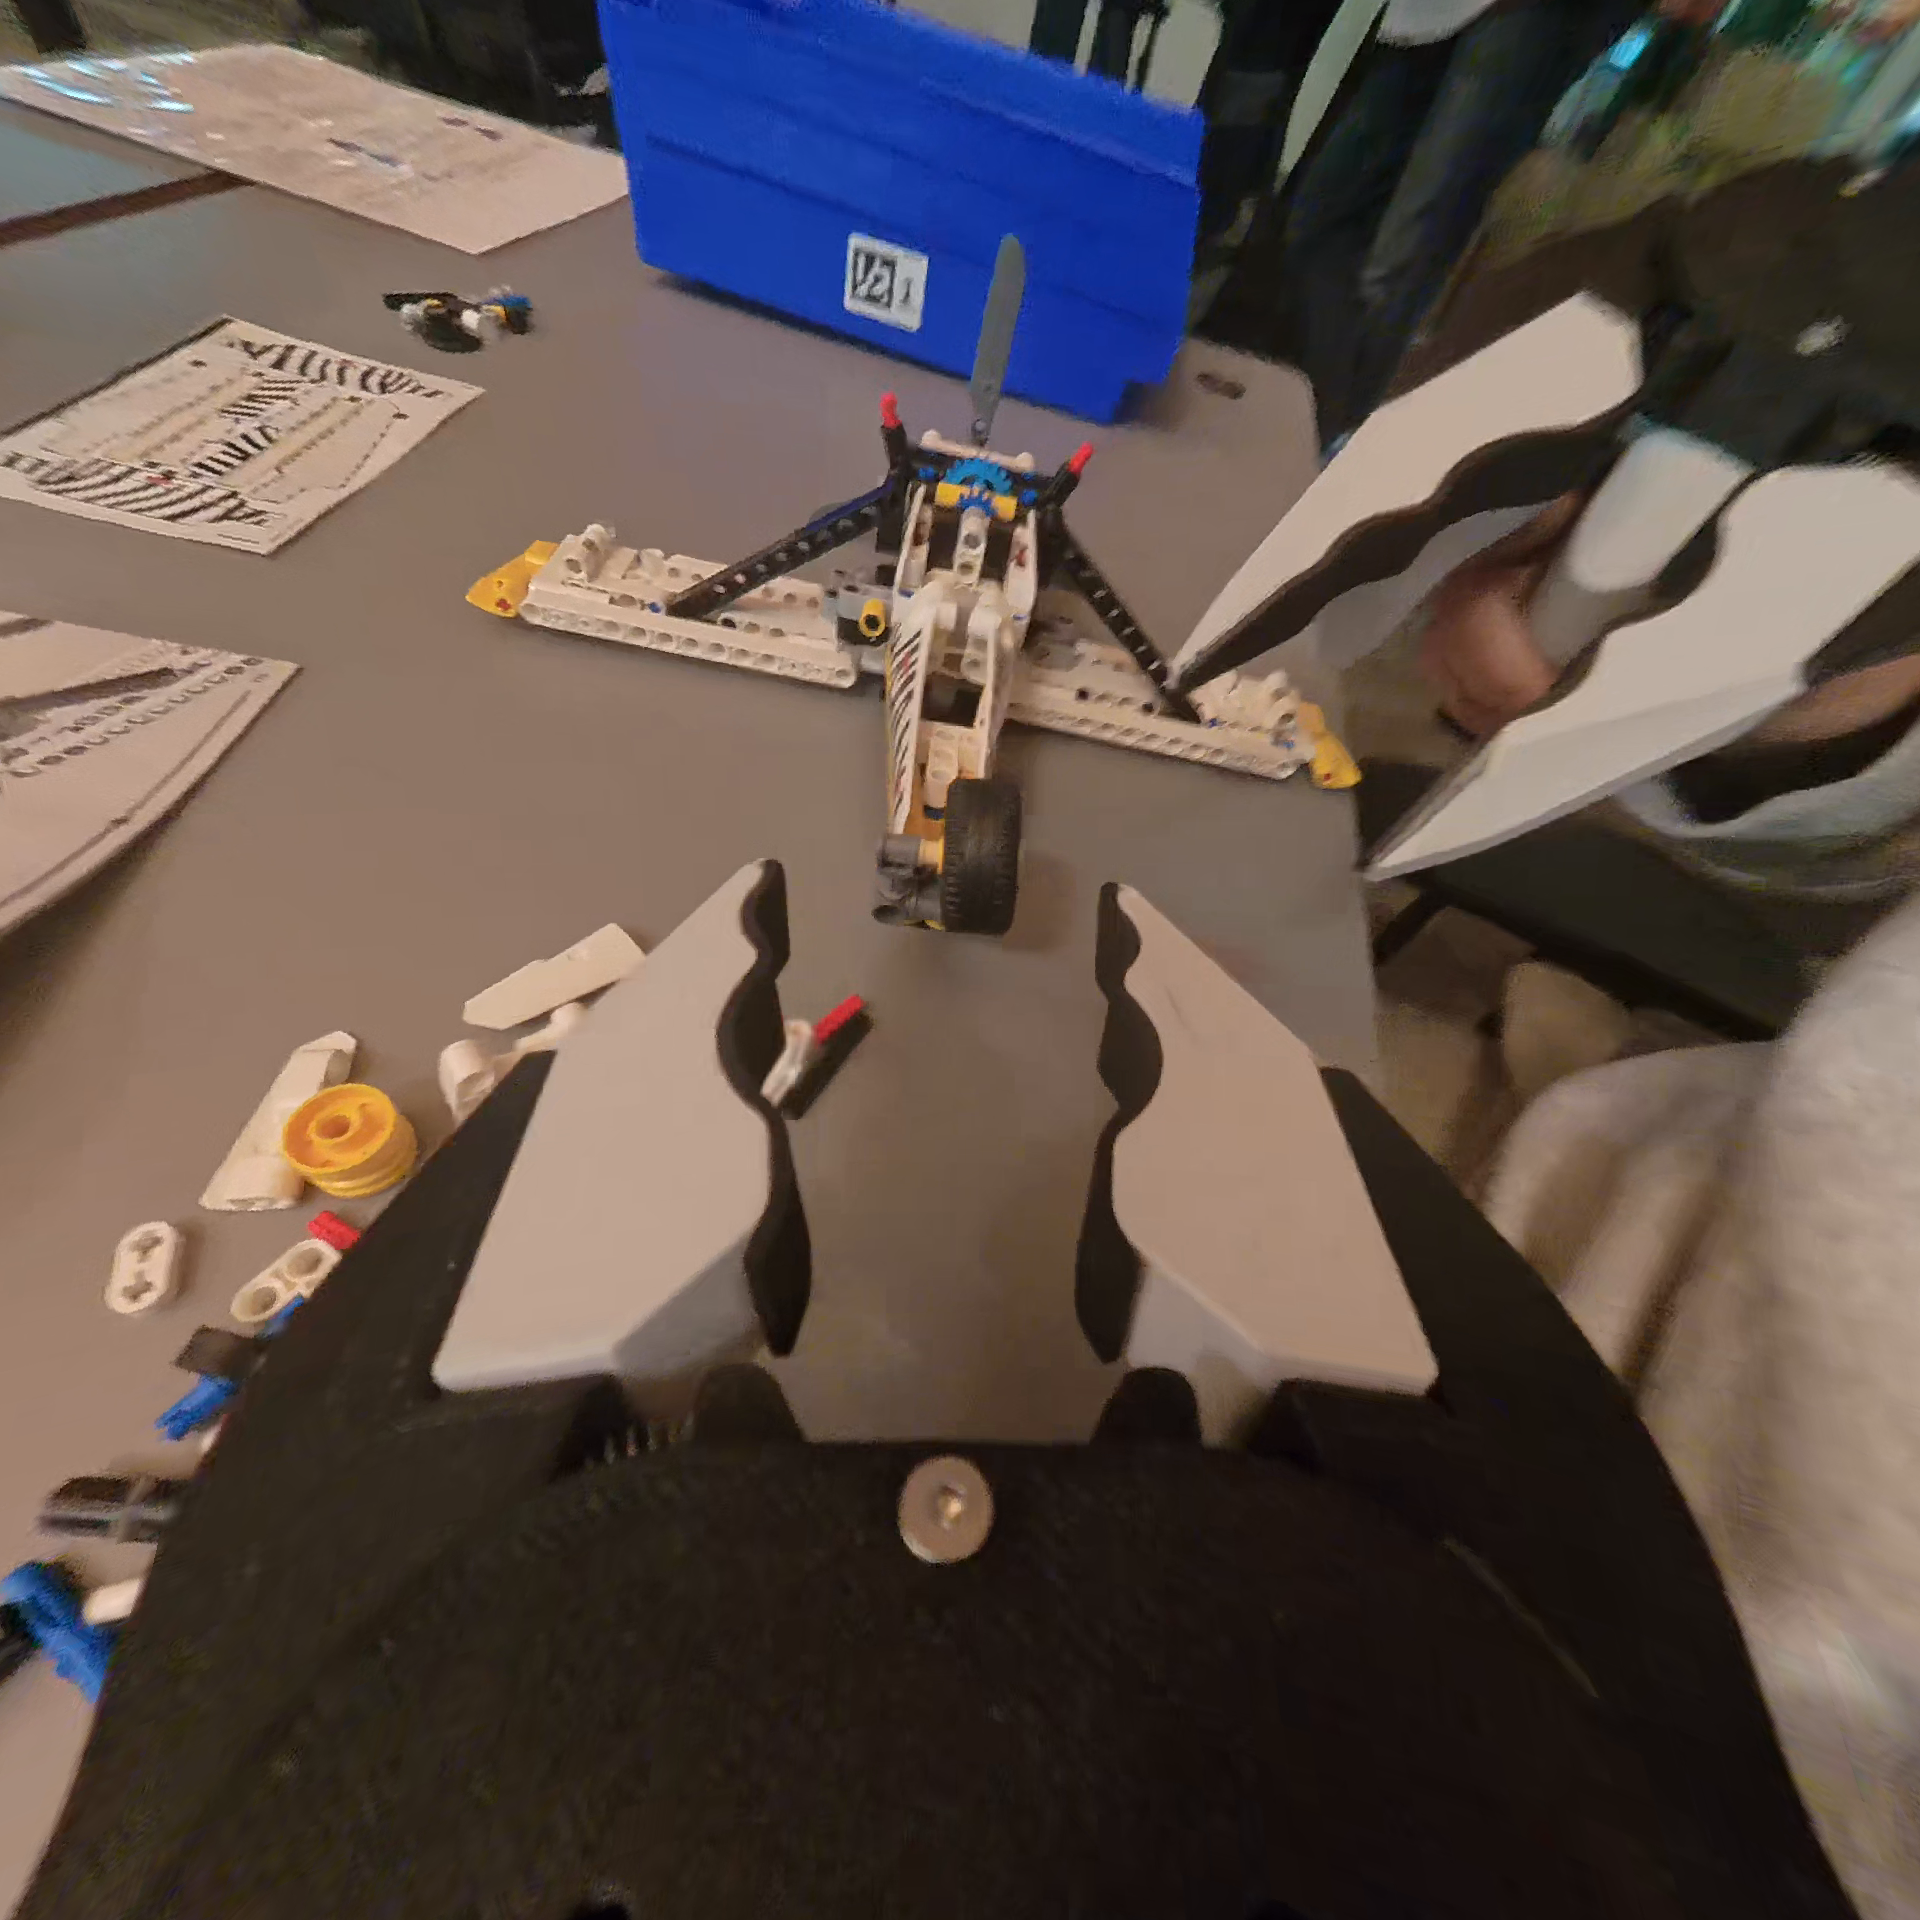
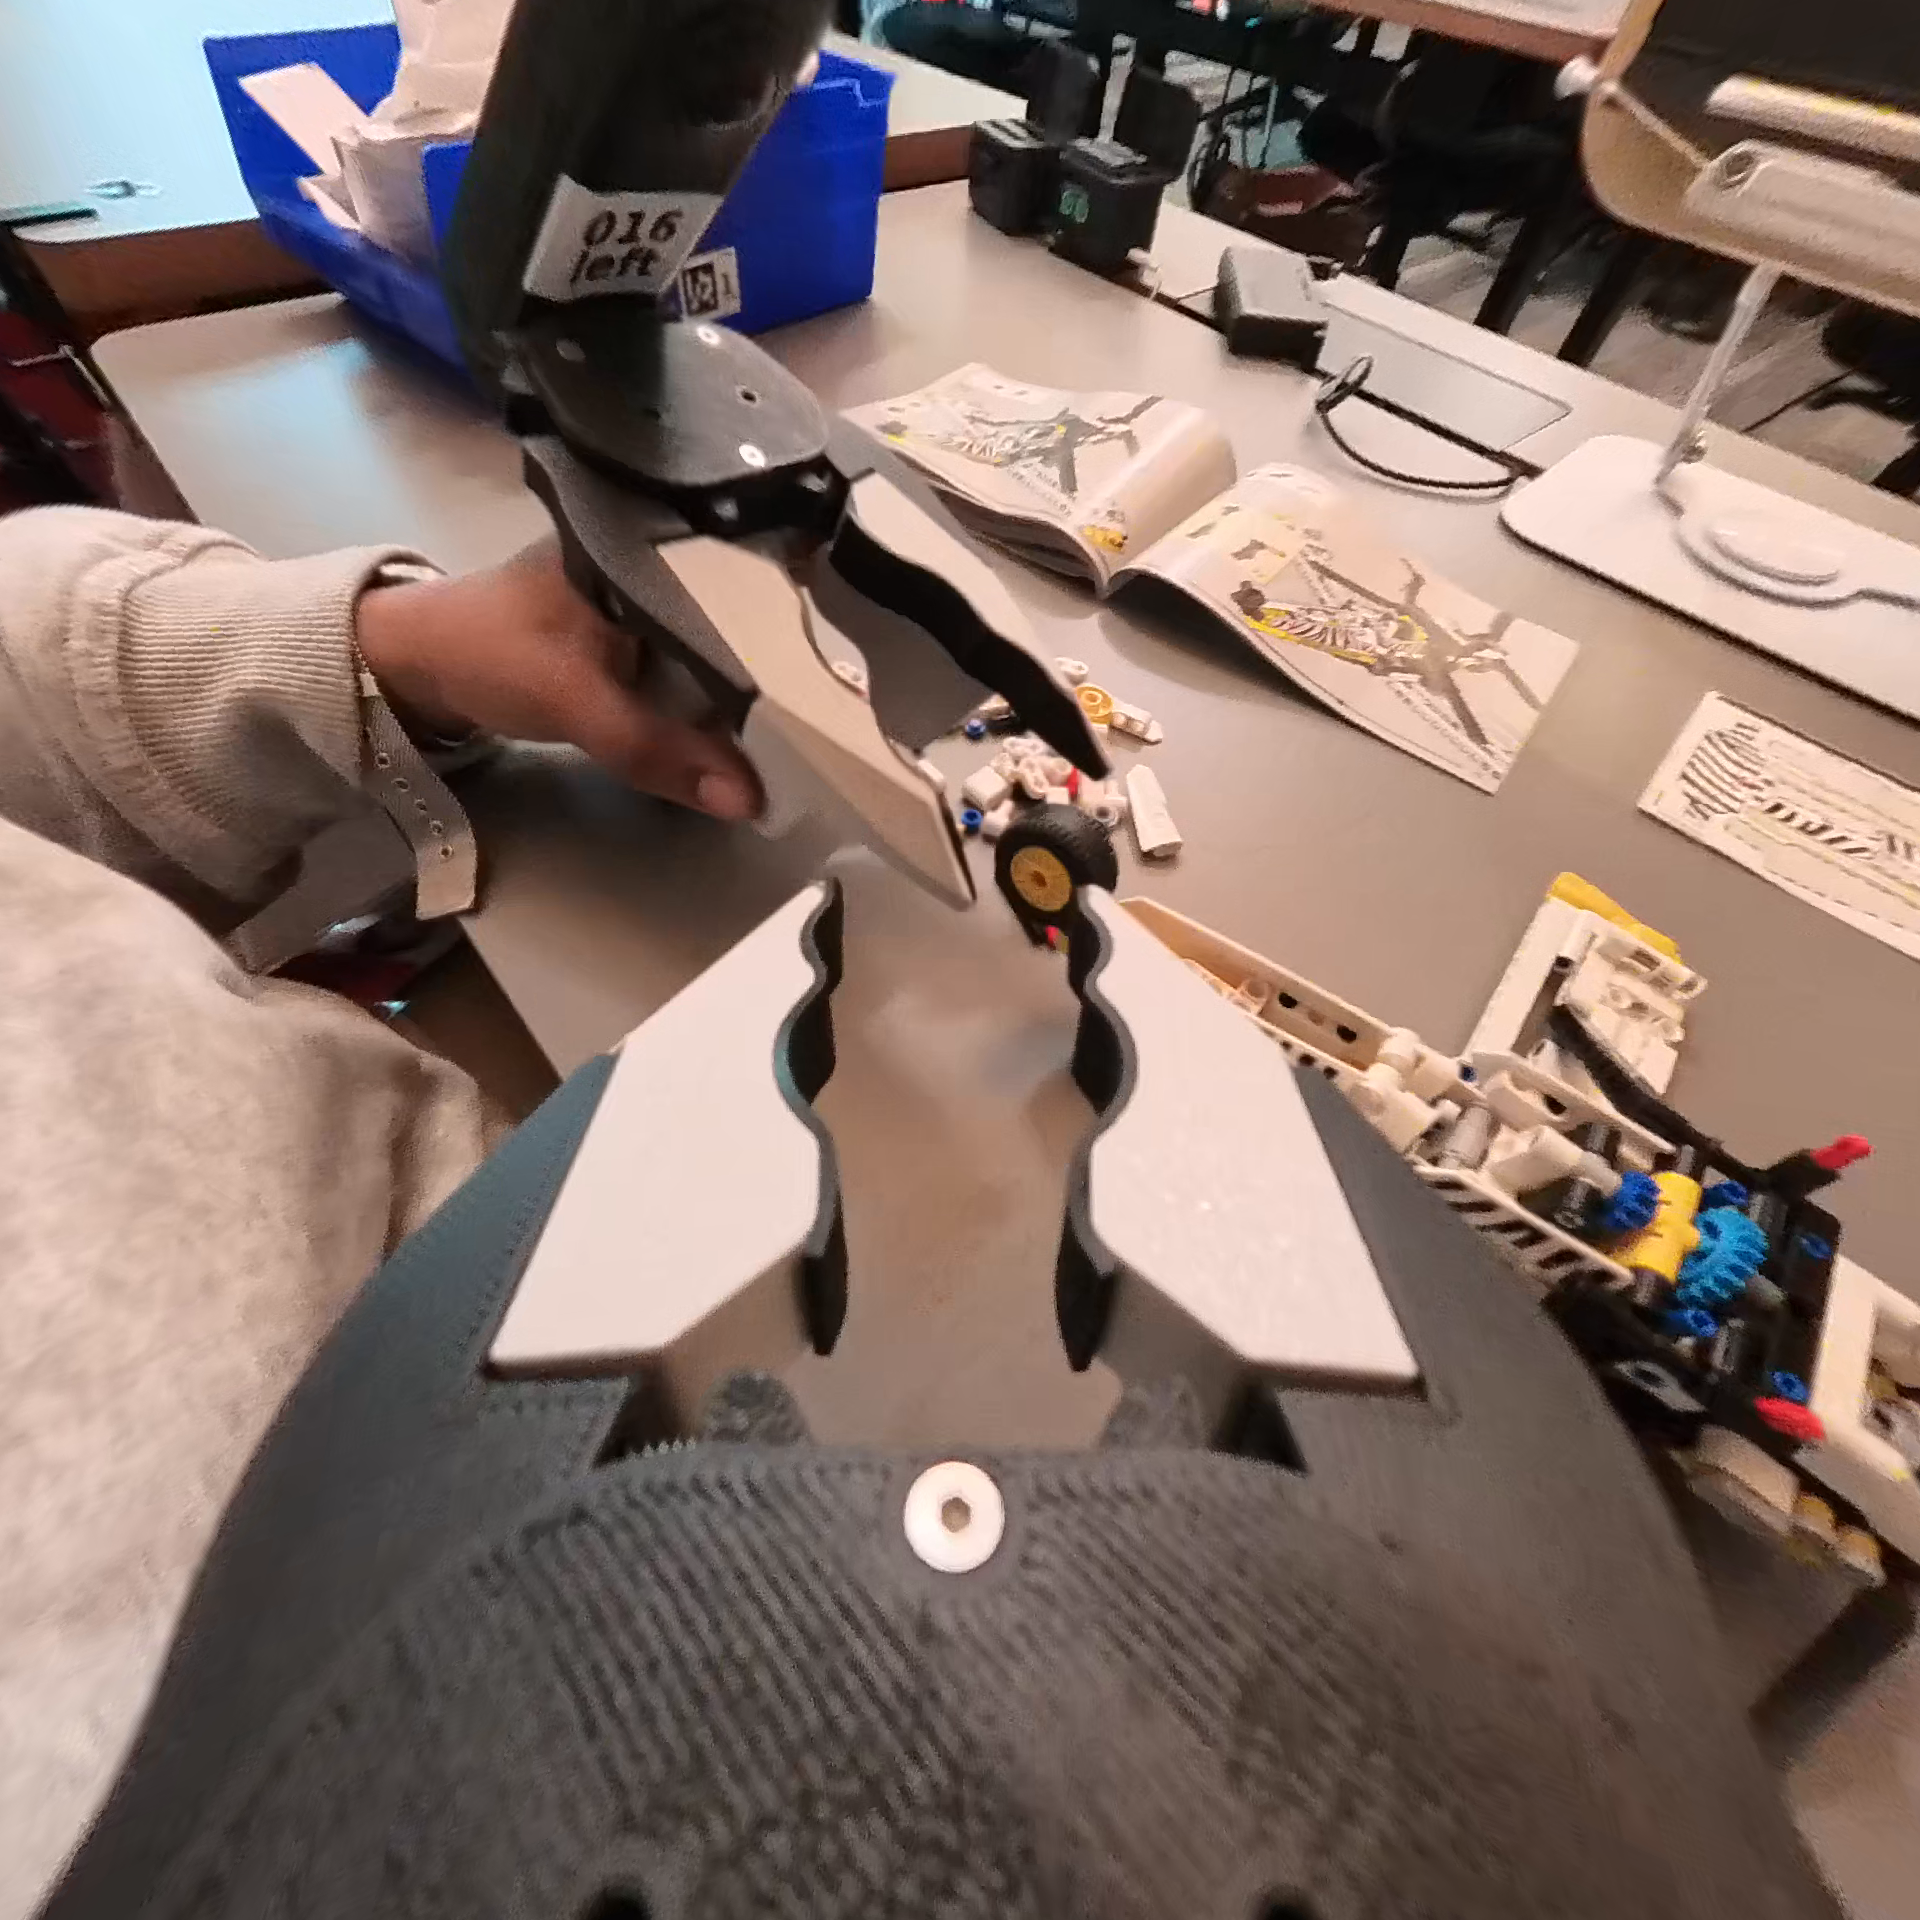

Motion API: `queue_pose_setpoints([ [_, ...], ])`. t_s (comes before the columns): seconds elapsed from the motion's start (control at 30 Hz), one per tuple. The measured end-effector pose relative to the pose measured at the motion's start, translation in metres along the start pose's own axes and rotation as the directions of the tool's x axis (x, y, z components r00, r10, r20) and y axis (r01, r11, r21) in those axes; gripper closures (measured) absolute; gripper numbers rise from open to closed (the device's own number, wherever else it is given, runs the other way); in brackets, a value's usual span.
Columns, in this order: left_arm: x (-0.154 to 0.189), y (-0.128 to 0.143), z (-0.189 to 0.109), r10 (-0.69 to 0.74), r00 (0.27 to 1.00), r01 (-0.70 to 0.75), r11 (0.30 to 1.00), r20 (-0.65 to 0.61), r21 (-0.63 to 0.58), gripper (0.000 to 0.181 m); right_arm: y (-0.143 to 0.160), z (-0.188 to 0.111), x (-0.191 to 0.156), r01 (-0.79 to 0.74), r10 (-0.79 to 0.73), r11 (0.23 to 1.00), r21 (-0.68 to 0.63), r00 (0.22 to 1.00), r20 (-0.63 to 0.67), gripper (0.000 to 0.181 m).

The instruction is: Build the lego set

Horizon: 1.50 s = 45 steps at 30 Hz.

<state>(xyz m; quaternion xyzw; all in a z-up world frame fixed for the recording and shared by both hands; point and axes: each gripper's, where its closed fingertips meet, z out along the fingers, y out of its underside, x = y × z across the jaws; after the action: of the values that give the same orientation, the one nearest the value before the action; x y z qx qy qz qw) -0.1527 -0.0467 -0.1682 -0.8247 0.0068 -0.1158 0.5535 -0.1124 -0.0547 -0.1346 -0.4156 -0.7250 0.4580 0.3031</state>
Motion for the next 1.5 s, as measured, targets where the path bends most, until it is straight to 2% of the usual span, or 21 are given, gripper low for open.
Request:
queue_pose_setpoints([
  [0.13, -0.003, 0.010, 0.016, 0.143, 0.988, -0.136, 0.984, 0.054, -0.118, 0.117, -0.008, -0.003, -0.006, -0.055, 0.054, 0.994, 0.094, 0.998, 0.013, 0.143],
  [0.2, -0.002, 0.010, 0.020, 0.175, 0.983, -0.167, 0.978, 0.051, -0.127, 0.126, -0.007, 0.001, -0.010, -0.164, 0.157, 0.976, 0.144, 0.986, 0.059, 0.148],
  [0.3, 0.000, 0.007, 0.019, 0.177, 0.984, -0.173, 0.980, 0.033, -0.101, 0.152, 0.004, 0.006, -0.014, -0.288, 0.265, 0.938, 0.194, 0.955, 0.133, 0.150],
  [0.47, 0.001, 0.005, 0.017, 0.134, 0.991, -0.134, 0.988, -0.004, -0.081, 0.153, -0.001, -0.002, -0.022, -0.363, 0.276, 0.874, 0.322, 0.918, 0.286, 0.159],
  [0.6, 0.003, 0.004, 0.016, 0.145, 0.989, -0.146, 0.987, -0.017, -0.075, 0.154, 0.000, -0.005, -0.030, -0.403, 0.270, 0.864, 0.303, 0.877, 0.397, 0.172],
  [0.77, 0.007, 0.005, 0.016, 0.185, 0.983, -0.186, 0.980, -0.013, -0.071, 0.154, 0.006, 0.006, -0.038, -0.450, 0.323, 0.876, 0.175, 0.816, 0.480, 0.177],
  [1.03, 0.009, 0.005, 0.016, 0.187, 0.982, -0.188, 0.979, -0.025, -0.073, 0.154, -0.008, 0.006, -0.035, -0.582, 0.387, 0.800, 0.145, 0.686, 0.616, 0.181],
  [1.17, 0.010, 0.006, 0.016, 0.202, 0.979, -0.203, 0.976, -0.019, -0.076, 0.154, -0.007, 0.006, -0.041, -0.547, 0.360, 0.824, 0.146, 0.704, 0.612, 0.181],
  [1.5, 0.012, 0.007, 0.016, 0.277, 0.961, -0.274, 0.958, 0.020, -0.086, 0.154, -0.009, 0.002, -0.041, -0.547, 0.342, 0.820, 0.168, 0.704, 0.623, 0.181],
])
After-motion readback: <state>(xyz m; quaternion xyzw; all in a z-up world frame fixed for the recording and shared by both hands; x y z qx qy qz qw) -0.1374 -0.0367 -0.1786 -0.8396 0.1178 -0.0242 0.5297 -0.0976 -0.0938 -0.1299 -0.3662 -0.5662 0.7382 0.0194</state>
